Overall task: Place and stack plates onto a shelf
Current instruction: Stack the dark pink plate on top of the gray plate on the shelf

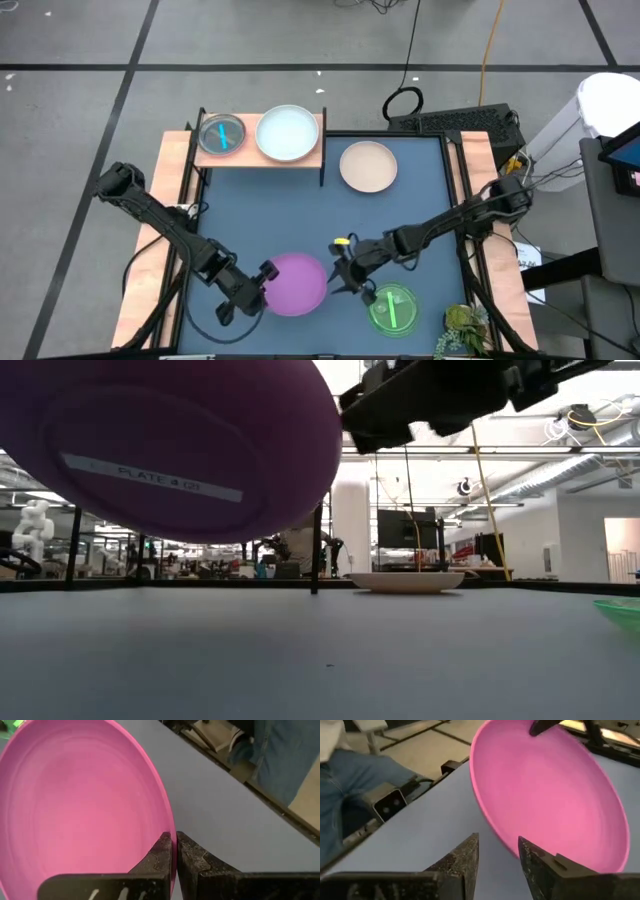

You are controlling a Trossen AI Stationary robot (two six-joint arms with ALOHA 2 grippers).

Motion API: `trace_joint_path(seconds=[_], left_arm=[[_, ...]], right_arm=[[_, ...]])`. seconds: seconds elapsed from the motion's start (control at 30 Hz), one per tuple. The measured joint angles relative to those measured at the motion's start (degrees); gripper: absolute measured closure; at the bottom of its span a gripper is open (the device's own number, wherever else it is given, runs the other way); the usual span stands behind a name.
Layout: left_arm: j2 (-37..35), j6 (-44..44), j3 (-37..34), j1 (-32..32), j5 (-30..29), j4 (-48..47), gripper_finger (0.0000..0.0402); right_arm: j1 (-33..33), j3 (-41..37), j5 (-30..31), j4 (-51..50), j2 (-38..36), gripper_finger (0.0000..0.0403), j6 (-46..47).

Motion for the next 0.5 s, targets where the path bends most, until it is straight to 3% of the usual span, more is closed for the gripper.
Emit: trace_joint_path(seconds=[0.3,0.5], left_arm=[[0.0,-0.7,0.0,1.3,5.9,0.5,0.0391],[0.0,1.2,0.0,1.6,6.3,1.0,0.0391]], right_arm=[[0.8,5.5,0.2,-3.5,5.4,0.0302,-6.8],[1.2,5.6,-1.3,-3.7,5.4,0.033,-9.3]])
